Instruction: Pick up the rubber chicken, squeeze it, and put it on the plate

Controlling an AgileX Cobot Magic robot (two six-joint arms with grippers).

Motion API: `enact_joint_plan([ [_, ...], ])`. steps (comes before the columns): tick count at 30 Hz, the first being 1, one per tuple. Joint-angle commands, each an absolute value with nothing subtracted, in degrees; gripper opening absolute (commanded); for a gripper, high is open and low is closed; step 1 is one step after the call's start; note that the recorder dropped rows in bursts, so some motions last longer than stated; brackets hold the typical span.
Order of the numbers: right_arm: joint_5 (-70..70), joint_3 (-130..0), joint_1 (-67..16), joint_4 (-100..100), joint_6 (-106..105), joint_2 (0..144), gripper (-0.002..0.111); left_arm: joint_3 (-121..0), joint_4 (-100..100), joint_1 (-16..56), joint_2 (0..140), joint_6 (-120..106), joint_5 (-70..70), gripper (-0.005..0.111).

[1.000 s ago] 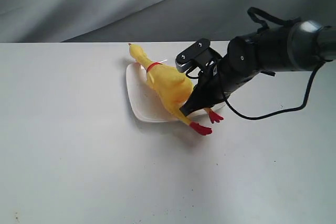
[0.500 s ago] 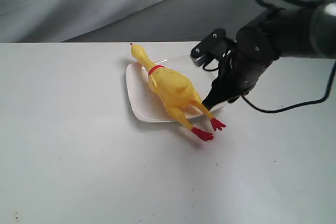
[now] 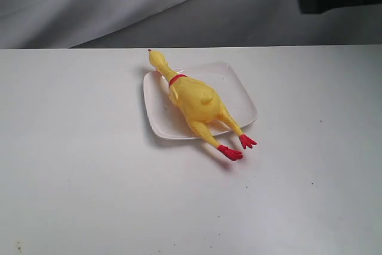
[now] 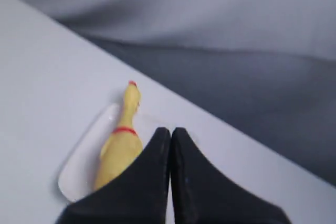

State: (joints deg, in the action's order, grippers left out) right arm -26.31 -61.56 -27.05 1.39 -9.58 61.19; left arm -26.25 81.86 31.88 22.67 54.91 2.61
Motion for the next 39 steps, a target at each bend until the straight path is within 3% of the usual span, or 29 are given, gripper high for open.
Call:
enact_joint_plan([
  [1,-16.48,-52.37,-26.85,-5.98,-16.05,46.55,0.000,-26.03,81.00,31.99,22.13,55.70,3.27,0.001],
  [14,-13.35,-39.10,-26.85,-7.11,-17.53,14.78,0.000,-26.03,81.00,31.99,22.13,55.59,3.27,0.001],
  [26,-16.94,-39.10,-26.85,-8.38,-17.54,8.28,0.000,-26.03,81.00,31.99,22.13,55.59,3.27,0.001],
  [32,-8.24,-39.10,-26.85,-5.08,-17.62,8.28,0.000,-26.03,81.00,31.99,22.13,55.48,3.27,0.001],
  [39,-8.82,-39.12,-26.61,-1.28,-6.75,8.28,0.000,-26.03,81.00,31.99,22.13,55.48,3.27,0.001],
])
